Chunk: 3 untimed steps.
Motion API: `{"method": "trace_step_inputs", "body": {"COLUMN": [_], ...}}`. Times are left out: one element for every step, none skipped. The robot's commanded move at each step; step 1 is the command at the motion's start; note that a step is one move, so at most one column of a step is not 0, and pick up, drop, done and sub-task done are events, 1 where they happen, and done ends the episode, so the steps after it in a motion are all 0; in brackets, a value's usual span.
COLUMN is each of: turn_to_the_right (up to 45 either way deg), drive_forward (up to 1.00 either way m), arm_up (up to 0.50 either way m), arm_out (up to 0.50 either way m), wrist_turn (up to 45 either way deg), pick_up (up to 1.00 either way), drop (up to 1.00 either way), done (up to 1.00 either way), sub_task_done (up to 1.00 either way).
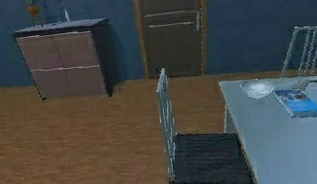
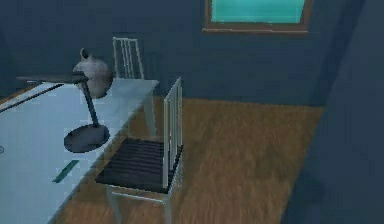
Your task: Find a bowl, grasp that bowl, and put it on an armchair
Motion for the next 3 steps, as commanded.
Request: {"method": "trace_step_inputs", "body": {"turn_to_the_right": [0.0,-42.0,0.0], "drive_forward": [0.50,0.00,0.00], "arm_up": [0.00,0.00,0.50], "arm_out": [0.00,0.00,0.00], "wrist_turn": [0.0,0.0,0.0], "pick_up": [0.00,0.00,0.00], "drop": [0.00,0.00,0.00], "done": [0.00,0.00,0.00], "sub_task_done": [0.00,0.00,0.00]}}
